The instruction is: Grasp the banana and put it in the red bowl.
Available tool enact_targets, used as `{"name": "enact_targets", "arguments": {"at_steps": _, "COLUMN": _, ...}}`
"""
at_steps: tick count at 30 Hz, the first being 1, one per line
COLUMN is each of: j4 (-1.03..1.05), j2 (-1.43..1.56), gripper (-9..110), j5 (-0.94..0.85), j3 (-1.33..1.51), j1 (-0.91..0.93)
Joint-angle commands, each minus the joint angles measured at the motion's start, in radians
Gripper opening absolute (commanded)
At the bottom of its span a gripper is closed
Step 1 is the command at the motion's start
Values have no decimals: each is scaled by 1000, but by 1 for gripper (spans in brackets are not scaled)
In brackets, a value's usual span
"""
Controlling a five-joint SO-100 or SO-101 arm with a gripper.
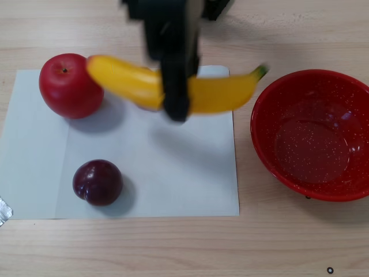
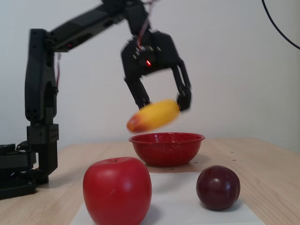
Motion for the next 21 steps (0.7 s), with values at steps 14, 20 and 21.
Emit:
{"name": "enact_targets", "arguments": {"at_steps": 14, "j4": -307, "j2": 308, "gripper": 0, "j5": -75, "j3": 118, "j1": 388}}
{"name": "enact_targets", "arguments": {"at_steps": 20, "j4": -531, "j2": 275, "gripper": 0, "j5": -23, "j3": 232, "j1": 511}}
{"name": "enact_targets", "arguments": {"at_steps": 21, "j4": -575, "j2": 267, "gripper": 1, "j5": -6, "j3": 259, "j1": 525}}
